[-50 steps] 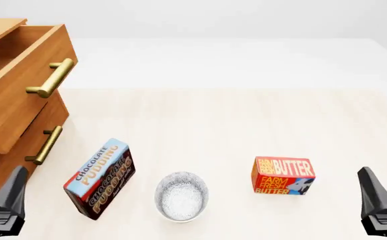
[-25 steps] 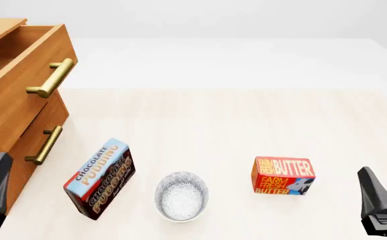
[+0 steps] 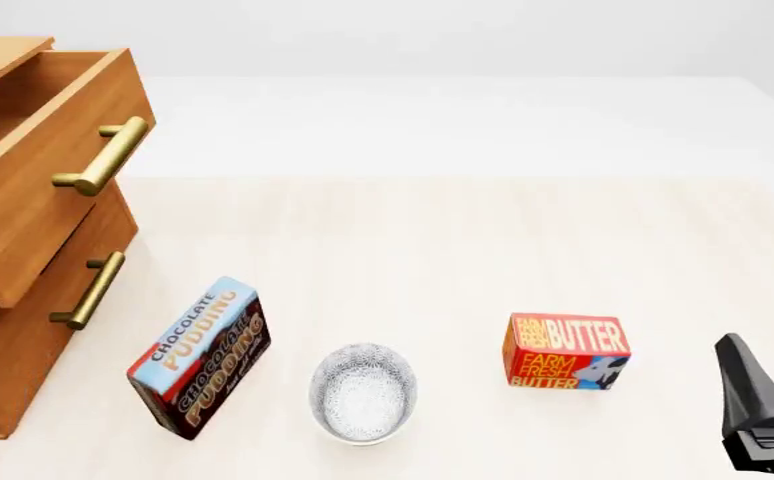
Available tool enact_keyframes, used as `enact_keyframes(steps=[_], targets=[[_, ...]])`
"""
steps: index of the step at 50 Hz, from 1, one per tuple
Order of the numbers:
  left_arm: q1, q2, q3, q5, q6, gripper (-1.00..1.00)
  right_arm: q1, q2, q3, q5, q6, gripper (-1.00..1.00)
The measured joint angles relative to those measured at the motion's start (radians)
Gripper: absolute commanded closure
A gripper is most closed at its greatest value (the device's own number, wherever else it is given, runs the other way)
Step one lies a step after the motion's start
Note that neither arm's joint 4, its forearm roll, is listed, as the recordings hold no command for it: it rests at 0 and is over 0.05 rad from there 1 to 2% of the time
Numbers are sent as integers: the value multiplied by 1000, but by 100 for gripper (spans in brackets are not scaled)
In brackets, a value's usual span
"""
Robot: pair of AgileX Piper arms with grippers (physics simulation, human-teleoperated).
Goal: Put the bowl in the top drawer of the cabinet.
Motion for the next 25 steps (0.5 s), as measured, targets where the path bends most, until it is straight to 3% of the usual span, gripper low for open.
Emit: enact_keyframes(steps=[25], targets=[[-71,0,-207,173,116,-100,0,0,0,0,0,-100]])
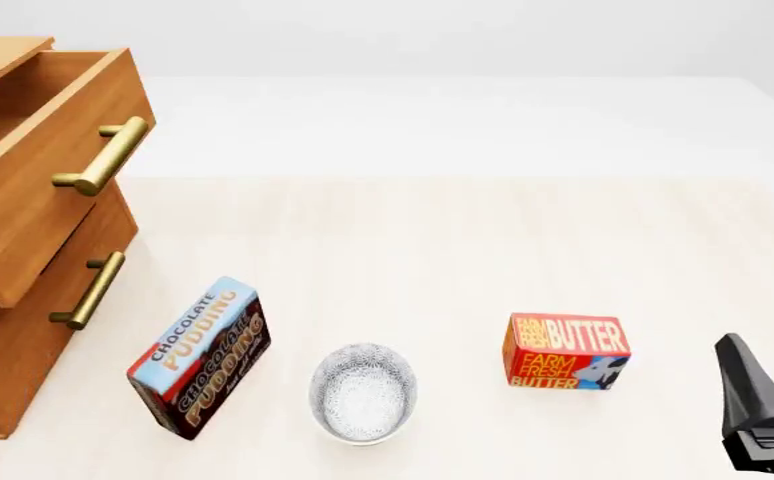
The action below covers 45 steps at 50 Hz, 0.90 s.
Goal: Put the bowl in the top drawer of the cabinet.
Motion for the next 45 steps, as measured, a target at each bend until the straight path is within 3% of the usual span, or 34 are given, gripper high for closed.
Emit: enact_keyframes(steps=[18,25,45], targets=[[-17,151,-230,63,43,-100,0,0,0,0,0,-100],[-19,214,-298,85,22,-100,0,0,0,0,0,-100],[5,427,-450,166,-129,-100,0,0,0,0,0,-100]])
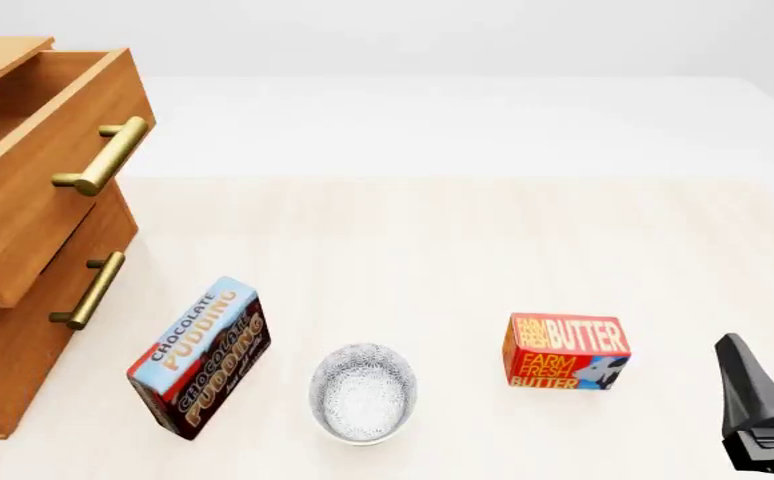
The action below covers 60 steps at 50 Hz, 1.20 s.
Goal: Put the bowl in the top drawer of the cabinet.
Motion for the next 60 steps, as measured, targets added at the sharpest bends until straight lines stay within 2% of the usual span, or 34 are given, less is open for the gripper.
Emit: enact_keyframes(steps=[29,60], targets=[[72,163,-97,60,-87,-100,0,0,0,0,0,-100],[162,261,-46,-11,-176,-100,0,0,0,0,0,-100]])
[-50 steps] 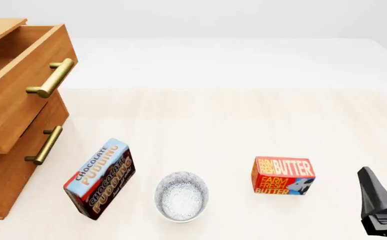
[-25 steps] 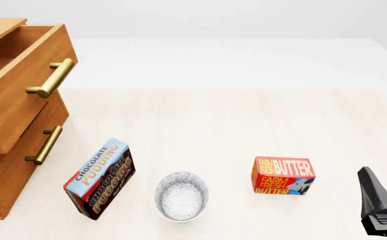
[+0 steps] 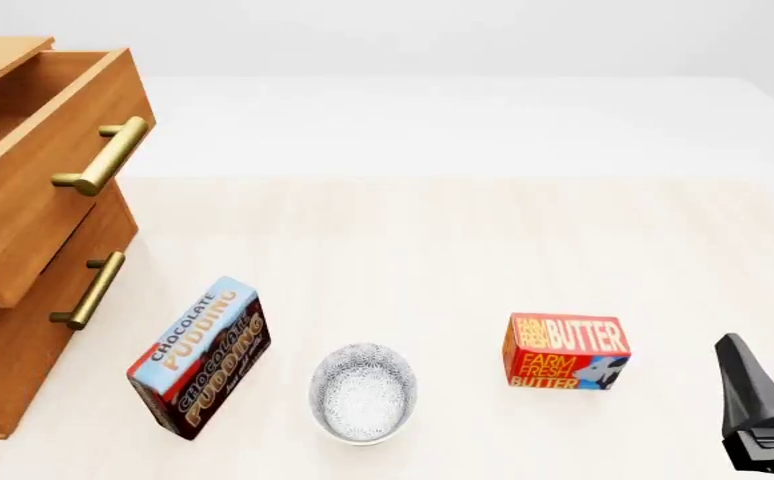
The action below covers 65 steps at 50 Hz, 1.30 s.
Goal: Put the bowl in the top drawer of the cabinet.
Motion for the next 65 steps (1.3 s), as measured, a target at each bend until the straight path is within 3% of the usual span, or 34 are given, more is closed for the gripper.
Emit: enact_keyframes(steps=[20,65], targets=[[25,73,46,-68,-56,-100,0,0,0,0,0,-100],[45,210,106,-177,-112,-100,0,0,0,0,0,-100]])
